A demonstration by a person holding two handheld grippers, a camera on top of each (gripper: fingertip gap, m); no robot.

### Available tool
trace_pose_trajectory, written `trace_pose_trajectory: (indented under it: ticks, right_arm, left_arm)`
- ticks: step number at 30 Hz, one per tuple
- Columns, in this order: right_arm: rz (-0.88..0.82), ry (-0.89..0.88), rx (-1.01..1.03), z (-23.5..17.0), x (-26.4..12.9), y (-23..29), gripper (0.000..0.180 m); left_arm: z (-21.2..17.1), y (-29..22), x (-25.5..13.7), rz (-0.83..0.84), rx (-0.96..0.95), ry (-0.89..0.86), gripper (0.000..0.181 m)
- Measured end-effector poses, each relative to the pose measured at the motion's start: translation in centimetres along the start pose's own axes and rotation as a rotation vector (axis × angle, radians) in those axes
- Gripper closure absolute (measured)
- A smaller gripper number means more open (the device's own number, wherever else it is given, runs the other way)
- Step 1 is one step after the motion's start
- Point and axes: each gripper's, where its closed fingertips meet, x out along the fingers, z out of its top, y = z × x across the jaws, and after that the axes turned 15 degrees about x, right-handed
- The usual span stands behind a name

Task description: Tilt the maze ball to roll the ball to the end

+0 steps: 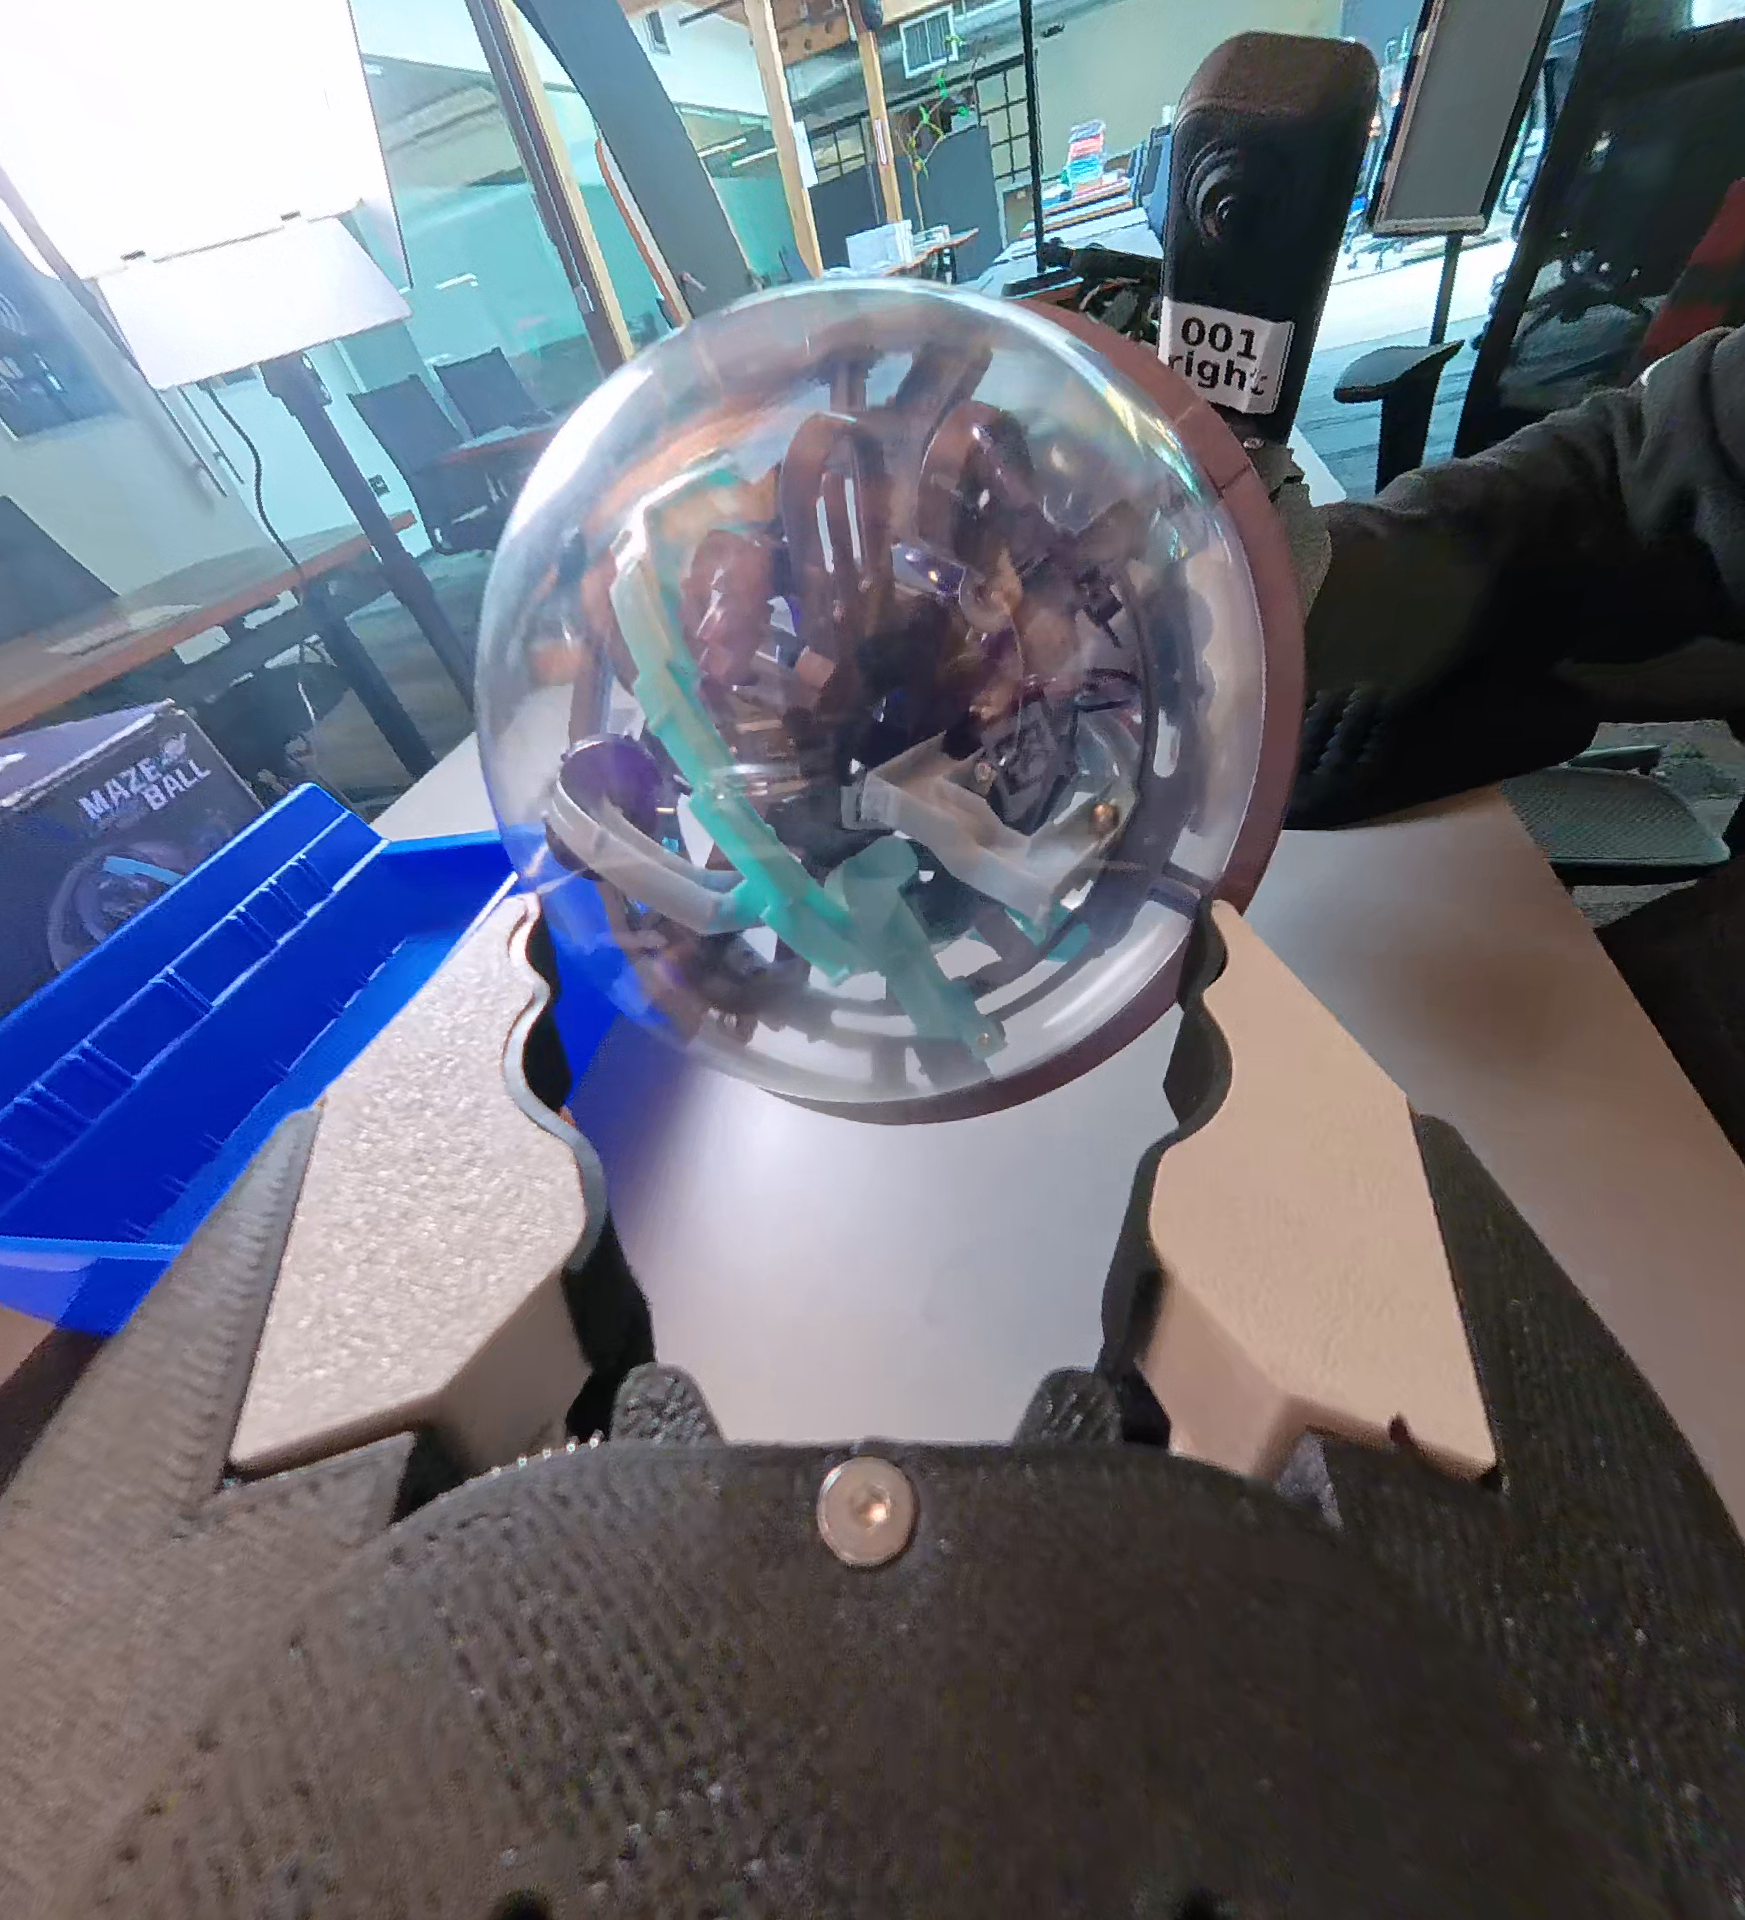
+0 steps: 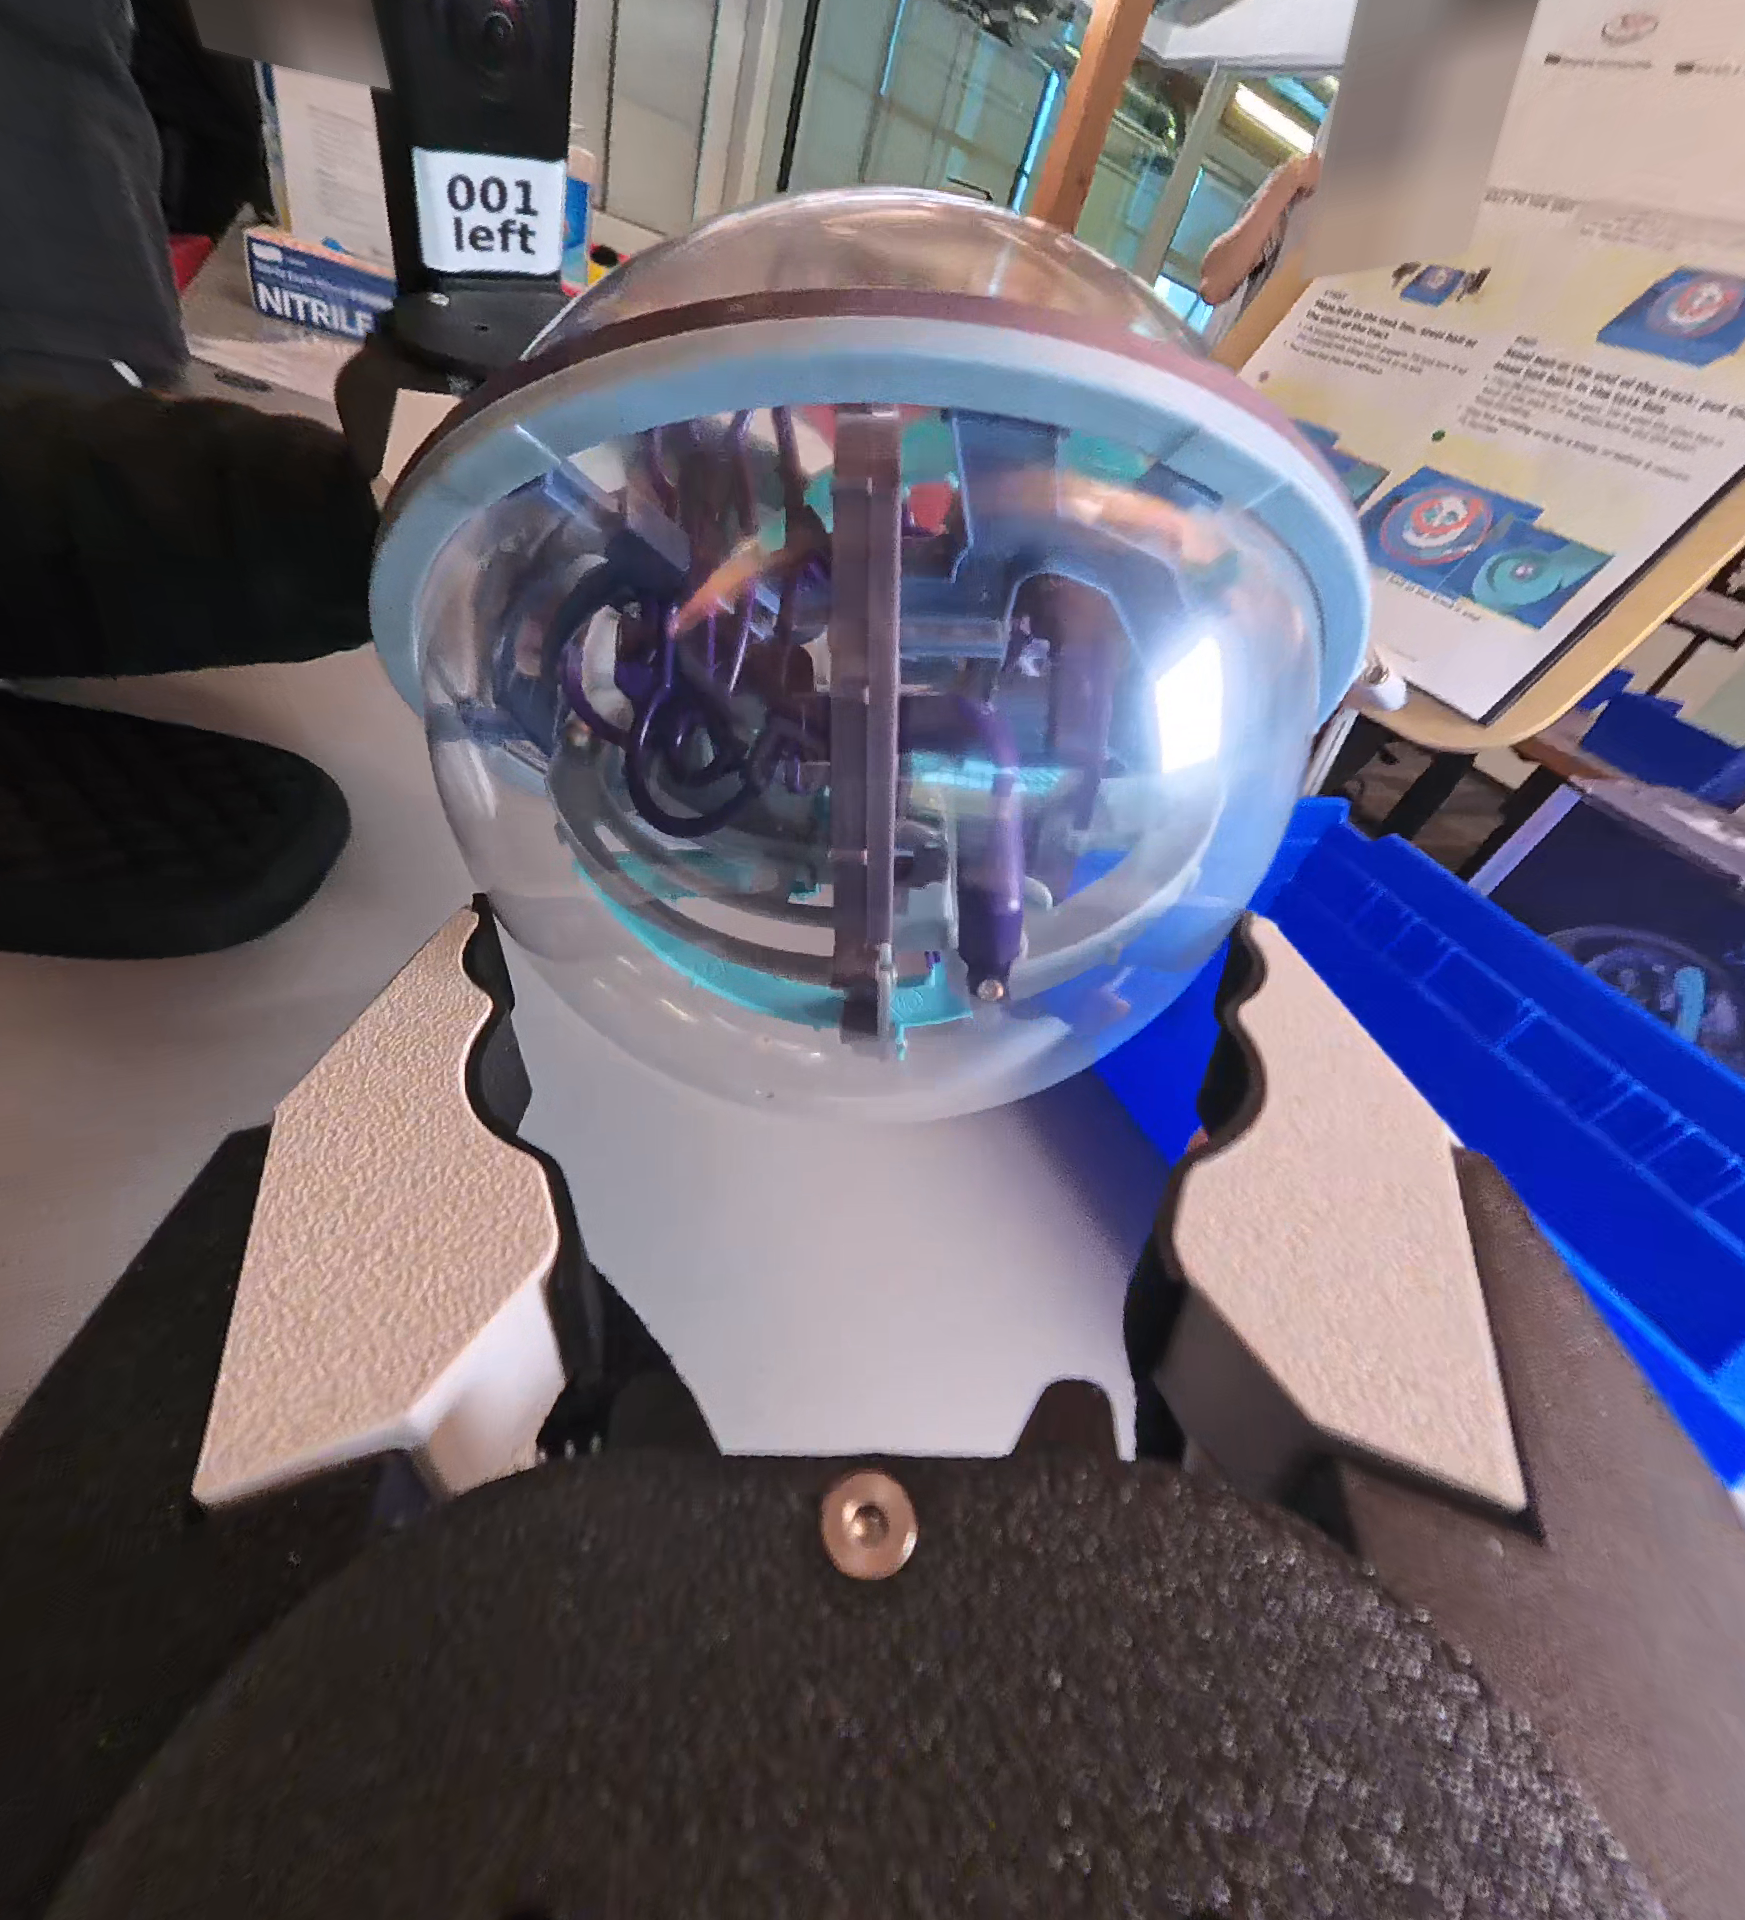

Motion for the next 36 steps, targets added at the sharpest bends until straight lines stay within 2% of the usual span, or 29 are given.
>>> trace_pose_trajectory:
  ticks: [9,14,23,26,36]
  right_arm:
    - [0.004,0.100,0.386,-2.6,1.0,1.2,0.049]
    - [-0.019,0.145,0.505,-3.1,1.1,1.5,0.049]
    - [-0.017,0.147,0.460,-3.5,0.6,0.9,0.050]
    - [-0.032,0.150,0.360,-4.4,0.4,0.3,0.050]
    - [-0.078,0.200,0.343,-7.2,0.4,0.0,0.052]
  left_arm:
    - [-0.4,0.2,-0.6,-0.122,-0.202,0.052,0.063]
    - [-1.1,0.4,-0.6,-0.185,-0.316,0.049,0.063]
    - [-1.6,0.3,0.1,-0.178,-0.294,0.027,0.063]
    - [-2.8,-0.4,0.6,-0.171,-0.228,0.049,0.063]
    - [-5.8,-1.4,1.5,-0.196,-0.234,-0.018,0.063]
